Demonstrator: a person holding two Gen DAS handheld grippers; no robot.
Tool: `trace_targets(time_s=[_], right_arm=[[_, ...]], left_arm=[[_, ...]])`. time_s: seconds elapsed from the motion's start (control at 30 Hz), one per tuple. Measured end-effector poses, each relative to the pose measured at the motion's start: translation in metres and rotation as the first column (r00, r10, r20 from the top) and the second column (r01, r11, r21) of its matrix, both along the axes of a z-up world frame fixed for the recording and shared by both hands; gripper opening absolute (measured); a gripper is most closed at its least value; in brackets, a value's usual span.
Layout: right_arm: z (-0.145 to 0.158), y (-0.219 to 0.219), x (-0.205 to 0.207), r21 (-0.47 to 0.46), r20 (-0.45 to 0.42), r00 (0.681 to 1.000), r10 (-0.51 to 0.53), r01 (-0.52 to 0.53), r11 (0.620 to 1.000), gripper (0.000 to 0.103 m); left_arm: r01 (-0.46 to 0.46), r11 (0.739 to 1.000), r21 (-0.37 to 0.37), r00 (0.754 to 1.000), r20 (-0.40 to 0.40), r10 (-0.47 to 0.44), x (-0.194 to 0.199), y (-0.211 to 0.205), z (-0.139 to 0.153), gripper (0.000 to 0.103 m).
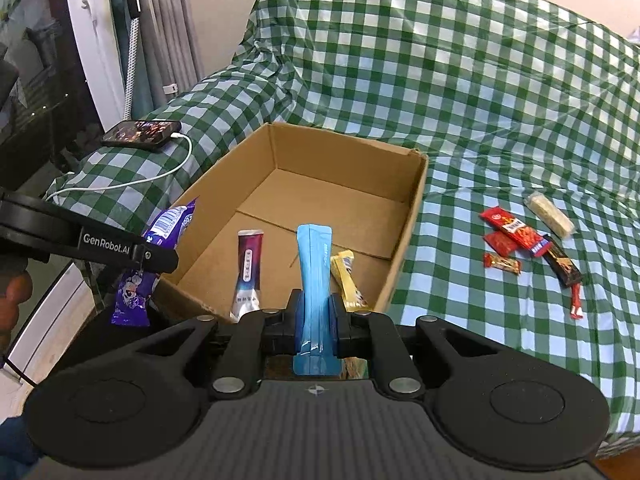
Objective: Organize snacks
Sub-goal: 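Carry the purple bar and blue bar over the cardboard box with both tools, then open both tools to drop the purple and blue bars into the box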
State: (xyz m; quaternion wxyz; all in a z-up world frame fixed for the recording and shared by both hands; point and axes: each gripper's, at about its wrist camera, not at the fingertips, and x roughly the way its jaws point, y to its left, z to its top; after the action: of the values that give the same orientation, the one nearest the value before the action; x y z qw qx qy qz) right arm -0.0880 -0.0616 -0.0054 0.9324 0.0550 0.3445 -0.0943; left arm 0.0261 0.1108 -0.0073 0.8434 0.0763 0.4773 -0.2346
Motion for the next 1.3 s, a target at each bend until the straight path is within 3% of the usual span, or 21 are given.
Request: trace_targets(time_s=[0.57,1.03,1.07,1.1,1.13,1.17,1.2,1.23,1.27,1.3], right_arm=[[-0.023,-0.026,0.080,0.055,-0.037,0.999,0.017,-0.015,0.998,0.013],[-0.046,-0.048,0.117,0.096,-0.069,0.998,-0.001,0.007,0.995,0.014],[-0.047,-0.050,0.118,0.097,-0.070,0.998,-0.007,0.014,0.995,0.016],[-0.048,-0.052,0.120,0.099,-0.072,0.997,-0.014,0.021,0.995,0.019],[-0.049,-0.054,0.121,0.098,-0.074,0.997,-0.028,0.035,0.995,0.022],[-0.050,-0.056,0.123,0.102,-0.079,0.996,-0.040,0.048,0.994,0.038],[-0.050,-0.058,0.124,0.106,-0.084,0.995,-0.051,0.060,0.993,0.049],[-0.049,-0.060,0.124,0.109,-0.087,0.994,-0.067,0.077,0.991,0.068],[-0.049,-0.061,0.124,0.109,-0.087,0.993,-0.083,0.093,0.990,0.078],[-0.048,-0.061,0.122,0.109,-0.085,0.992,-0.090,0.100,0.989,0.079]], left_arm=[[-0.013,0.998,0.069,0.999,-0.032,0.015,0.066,-0.029,-0.029,0.017],[-0.016,0.991,0.133,0.999,-0.048,0.022,0.102,-0.052,-0.059,0.018],[-0.026,0.989,0.142,0.999,-0.029,0.031,0.103,-0.052,-0.059,0.029],[-0.033,0.988,0.151,0.999,-0.013,0.035,0.104,-0.053,-0.059,0.061],[-0.040,0.987,0.156,0.999,0.000,0.041,0.105,-0.053,-0.057,0.081],[-0.056,0.986,0.156,0.998,0.020,0.054,0.105,-0.053,-0.054,0.103],[-0.077,0.987,0.142,0.996,0.054,0.070,0.103,-0.050,-0.051,0.103],[-0.090,0.986,0.143,0.994,0.078,0.079,0.101,-0.048,-0.048,0.103],[-0.086,0.985,0.151,0.993,0.088,0.073,0.099,-0.048,-0.047,0.103],[-0.080,0.983,0.163,0.994,0.087,0.066,0.098,-0.048,-0.048,0.103]])
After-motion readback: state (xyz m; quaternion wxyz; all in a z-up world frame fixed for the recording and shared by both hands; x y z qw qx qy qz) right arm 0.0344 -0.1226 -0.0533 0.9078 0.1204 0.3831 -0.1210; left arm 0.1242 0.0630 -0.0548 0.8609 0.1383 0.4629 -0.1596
